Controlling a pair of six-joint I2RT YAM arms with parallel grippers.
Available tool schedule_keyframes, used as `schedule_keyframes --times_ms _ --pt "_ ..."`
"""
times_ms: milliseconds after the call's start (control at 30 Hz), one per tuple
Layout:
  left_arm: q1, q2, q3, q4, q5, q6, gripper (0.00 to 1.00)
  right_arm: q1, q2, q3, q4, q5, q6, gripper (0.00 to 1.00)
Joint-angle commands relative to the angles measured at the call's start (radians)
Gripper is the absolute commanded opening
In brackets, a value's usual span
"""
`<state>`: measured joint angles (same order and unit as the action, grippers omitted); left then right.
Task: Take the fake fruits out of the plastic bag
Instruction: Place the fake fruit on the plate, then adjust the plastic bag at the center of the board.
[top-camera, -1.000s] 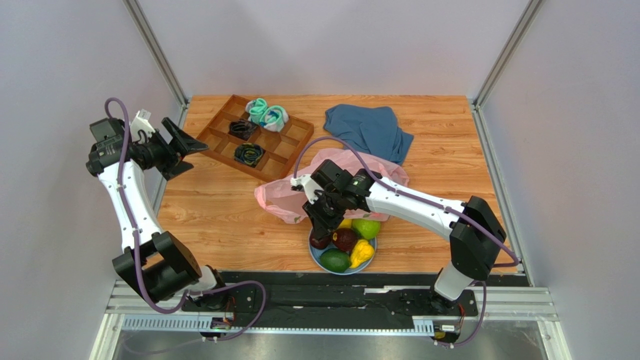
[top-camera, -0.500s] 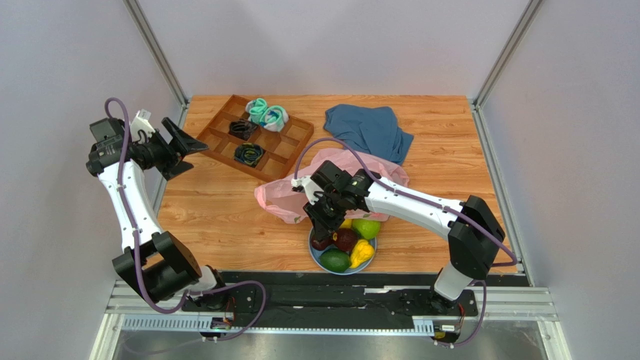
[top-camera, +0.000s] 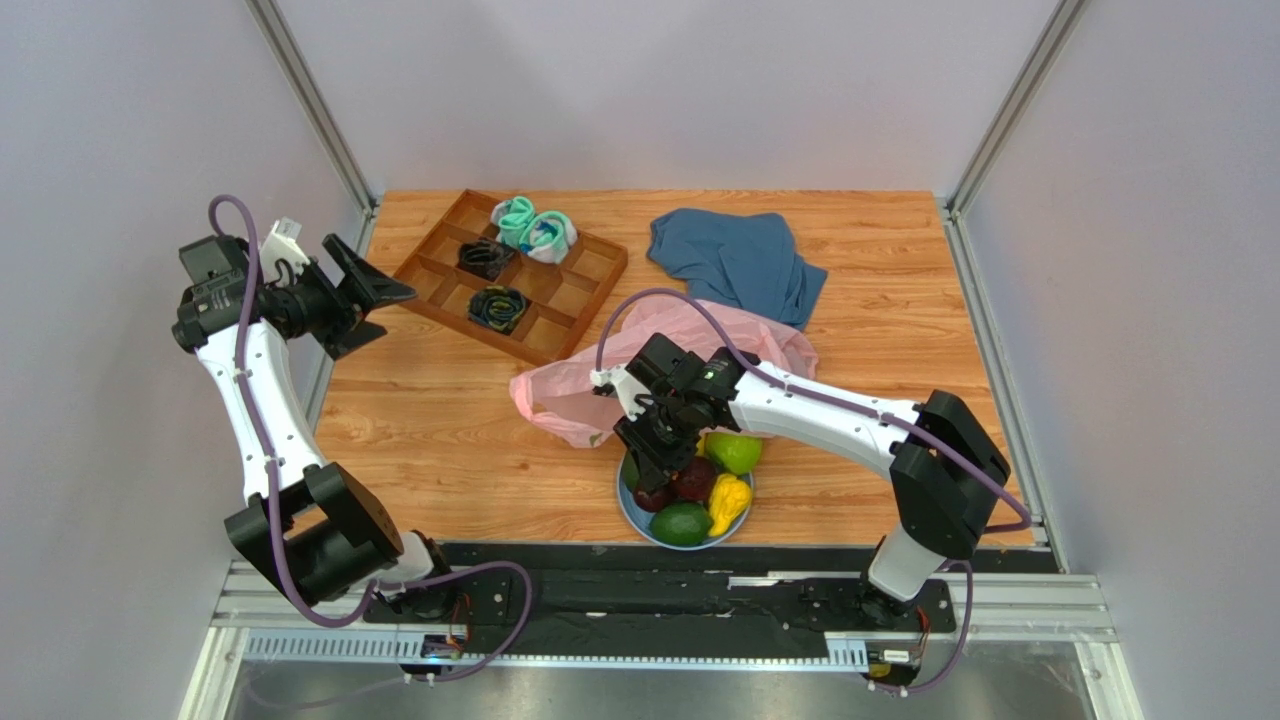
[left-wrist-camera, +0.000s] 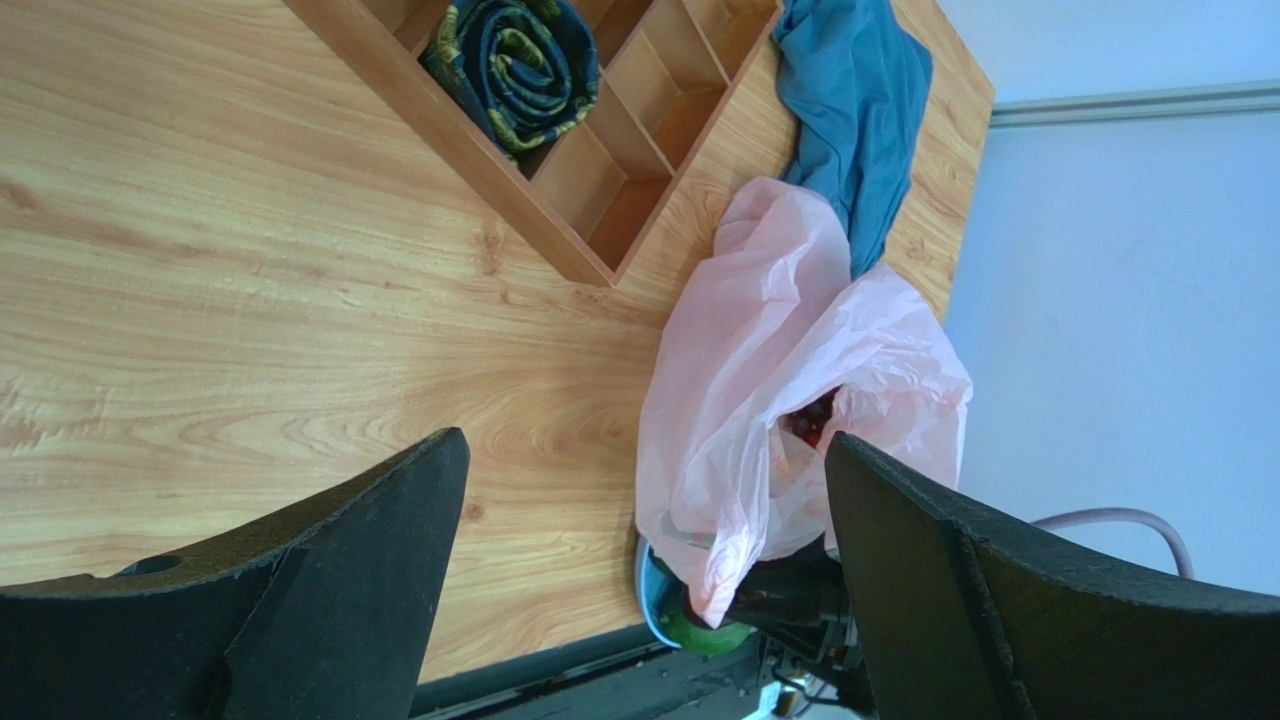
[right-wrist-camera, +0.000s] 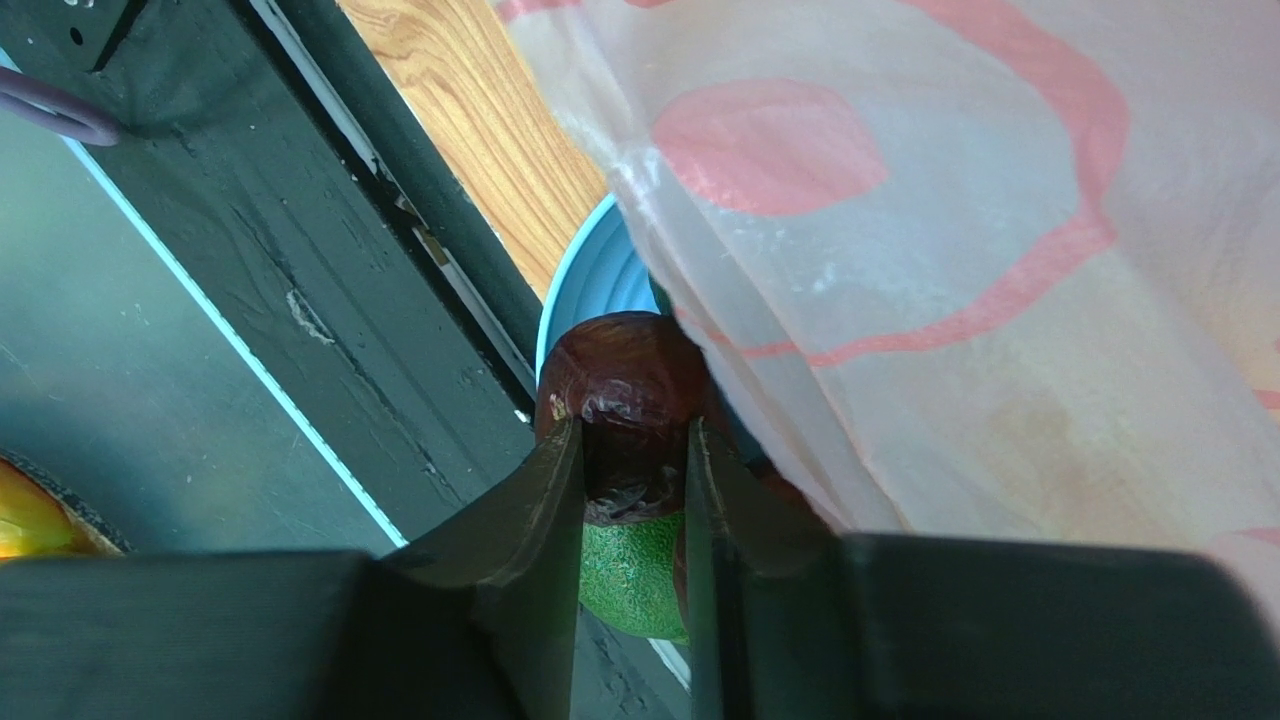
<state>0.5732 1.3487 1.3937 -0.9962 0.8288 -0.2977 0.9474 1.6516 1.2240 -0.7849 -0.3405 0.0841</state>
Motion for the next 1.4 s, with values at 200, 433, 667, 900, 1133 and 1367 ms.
schedule_keyframes --times_ms 200,433,667,900,1133,1367 --pt "0.011 -0.005 -0.007 0.031 0.027 -0.015 0.97 -0.001 -0.024 0.092 -0.088 0.028 -0.035 0.71" --pt "0.010 -0.016 -0.018 0.031 0.032 -0.023 0.97 -0.002 -0.007 0.247 -0.209 -0.029 -0.132 0.69" --pt "-0.007 -0.037 -0.027 0.031 0.070 0.015 0.97 -0.009 -0.078 0.295 -0.192 0.011 -0.159 0.64" --pt "-0.260 -0.048 0.008 -0.085 -0.013 0.267 0.98 -0.168 -0.168 0.344 -0.146 0.099 -0.170 0.51" --pt "-0.476 0.023 -0.061 -0.105 -0.034 0.272 0.99 -0.280 -0.139 0.287 -0.114 0.190 -0.355 0.48" --pt "-0.642 0.144 -0.062 -0.255 -0.146 0.410 0.99 -0.380 -0.055 0.210 -0.070 0.123 -0.403 0.44"
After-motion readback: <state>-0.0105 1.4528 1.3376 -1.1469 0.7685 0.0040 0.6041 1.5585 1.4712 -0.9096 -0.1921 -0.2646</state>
